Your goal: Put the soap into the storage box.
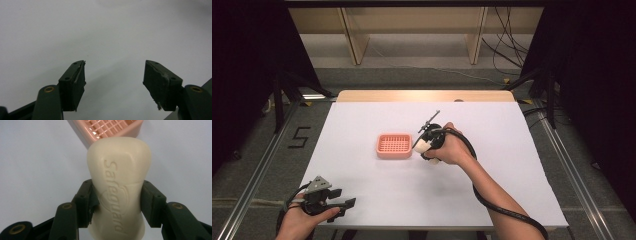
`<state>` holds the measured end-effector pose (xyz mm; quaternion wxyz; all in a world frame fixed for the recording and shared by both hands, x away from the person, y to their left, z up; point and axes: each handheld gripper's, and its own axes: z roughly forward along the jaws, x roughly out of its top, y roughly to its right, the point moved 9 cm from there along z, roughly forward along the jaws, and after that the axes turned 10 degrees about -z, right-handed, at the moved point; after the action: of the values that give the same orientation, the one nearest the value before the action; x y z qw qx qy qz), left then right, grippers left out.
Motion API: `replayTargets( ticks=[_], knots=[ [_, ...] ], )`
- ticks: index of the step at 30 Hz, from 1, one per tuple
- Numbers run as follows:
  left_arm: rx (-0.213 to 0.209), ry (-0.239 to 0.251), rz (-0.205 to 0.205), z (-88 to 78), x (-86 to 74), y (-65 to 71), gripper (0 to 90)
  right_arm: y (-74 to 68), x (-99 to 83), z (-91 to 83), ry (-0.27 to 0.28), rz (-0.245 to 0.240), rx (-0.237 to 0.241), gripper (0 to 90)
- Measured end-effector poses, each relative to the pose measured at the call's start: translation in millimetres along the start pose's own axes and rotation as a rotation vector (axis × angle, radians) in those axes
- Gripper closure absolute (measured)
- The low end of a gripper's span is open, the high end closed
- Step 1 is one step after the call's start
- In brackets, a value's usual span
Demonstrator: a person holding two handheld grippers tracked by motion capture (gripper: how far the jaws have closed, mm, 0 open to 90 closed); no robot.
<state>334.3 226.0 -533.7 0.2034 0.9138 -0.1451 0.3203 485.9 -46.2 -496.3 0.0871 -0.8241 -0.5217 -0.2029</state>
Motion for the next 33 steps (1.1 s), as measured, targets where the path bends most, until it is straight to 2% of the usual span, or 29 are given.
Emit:
replayTargets(
  ticks=[2,7,12,13,15,20,21,27,33],
  knots=[
    [0.001,-0.02,0.021,-1.4,-1.2,-1.6,33.5,0.2,1.2,0.2,-0.001,0.009,-0.003,50.6],
    [0.001,-0.009,0.008,-0.7,-0.6,-0.7,33.5,3.7,4.3,0.0,0.002,-0.011,-0.009,50.5],
    [0.002,-0.007,0.009,-0.7,-0.6,-0.9,33.5,6.4,7.9,0.7,0.007,-0.014,-0.015,50.6],
    [0.002,-0.007,0.009,-0.8,-0.6,-0.9,33.5,5.6,8.5,0.7,0.003,-0.001,-0.014,50.6],
    [0.014,-0.003,0.011,-1.1,-0.3,-1.6,33.5,6.1,10.0,0.9,0.003,-0.006,-0.011,50.5],
    [0.014,-0.003,0.012,-1.3,-0.3,-1.9,33.5,8.0,14.1,1.3,0.005,-0.011,-0.02,50.5],
    [0.002,-0.004,0.012,-1.0,-0.3,-1.5,33.5,8.1,14.7,1.3,0.005,-0.011,-0.021,50.6],
    [0.001,-0.006,0.013,-1.3,-0.4,-1.5,33.4,10.5,19.4,0.6,0.012,-0.03,-0.023,50.5],
    [-0.001,-0.015,0.015,-1.9,-0.8,-1.5,33.5,10.2,22.1,3.0,0.008,-0.023,-0.018,50.6]
  ],
)
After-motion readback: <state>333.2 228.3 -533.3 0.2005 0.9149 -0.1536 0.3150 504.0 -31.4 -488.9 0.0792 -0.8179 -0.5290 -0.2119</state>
